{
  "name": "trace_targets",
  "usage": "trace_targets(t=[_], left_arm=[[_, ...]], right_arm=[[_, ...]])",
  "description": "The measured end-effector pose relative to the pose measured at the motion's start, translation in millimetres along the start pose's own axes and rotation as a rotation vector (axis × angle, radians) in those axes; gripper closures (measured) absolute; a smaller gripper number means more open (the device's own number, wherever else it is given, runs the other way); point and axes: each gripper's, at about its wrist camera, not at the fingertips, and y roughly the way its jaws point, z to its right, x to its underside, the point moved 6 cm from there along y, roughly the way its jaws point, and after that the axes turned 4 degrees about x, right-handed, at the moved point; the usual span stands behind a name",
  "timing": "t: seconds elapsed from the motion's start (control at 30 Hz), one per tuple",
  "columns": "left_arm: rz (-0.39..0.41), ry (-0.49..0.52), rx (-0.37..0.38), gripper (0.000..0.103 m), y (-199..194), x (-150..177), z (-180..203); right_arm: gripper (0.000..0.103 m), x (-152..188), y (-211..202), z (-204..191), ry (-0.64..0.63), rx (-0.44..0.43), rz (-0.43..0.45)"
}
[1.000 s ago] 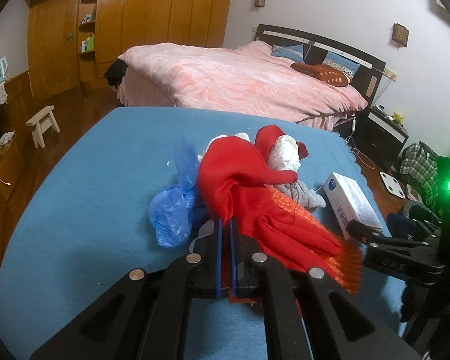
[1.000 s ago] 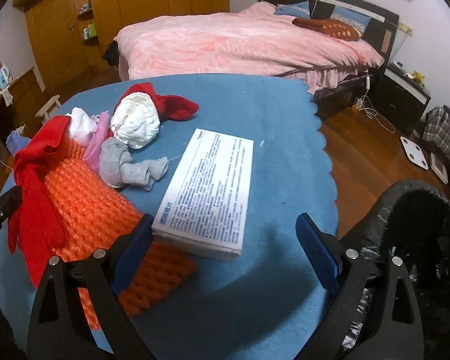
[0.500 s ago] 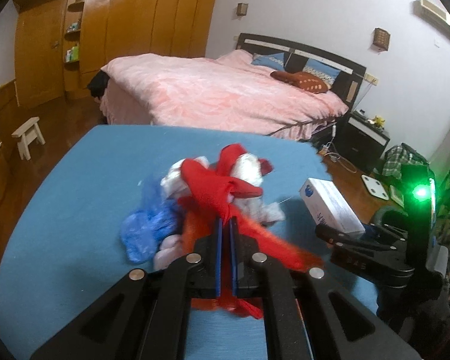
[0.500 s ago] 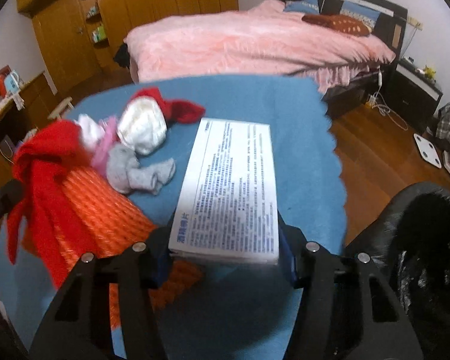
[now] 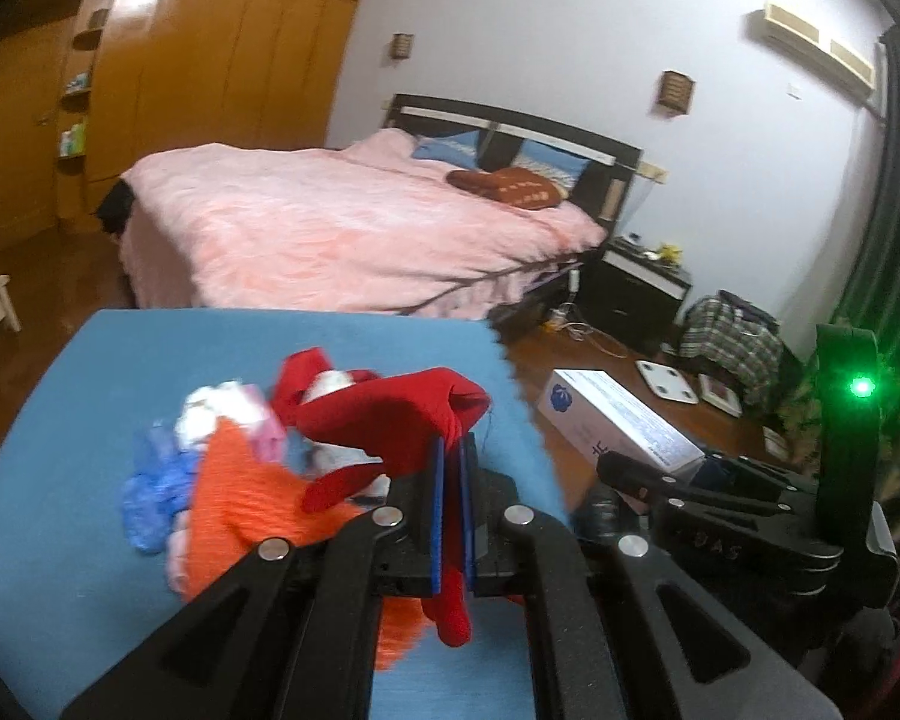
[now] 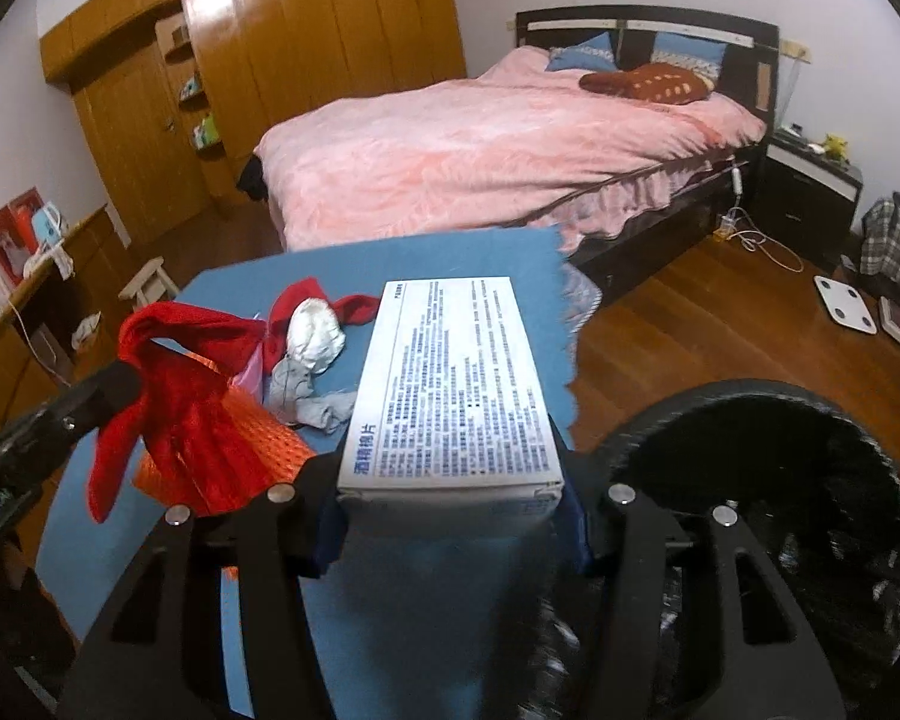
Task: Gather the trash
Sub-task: 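Carry the box with the right tool and glove with the left tool into the bin, release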
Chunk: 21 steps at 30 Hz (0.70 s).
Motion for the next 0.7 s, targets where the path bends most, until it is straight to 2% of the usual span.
trace_targets(t=[0.27,0.4,0.53,0.7], left_arm=[[-0.021,0.064,0.136,0.098,13,-2,74],[-0.042,0.092,0.198,0.098,25,4,110],[-0.075,0.112,0.27,0.098,40,10,147],[-0.12,0.147,0.337,0.098,57,21,181]], right_arm=[[0.049,10,-40,72,0.093,0.081,0.027],[0.049,24,-59,114,0.131,0.158,0.031],[0.049,39,-70,154,0.171,0.229,0.028],[0.048,56,-76,185,0.202,0.299,0.02]])
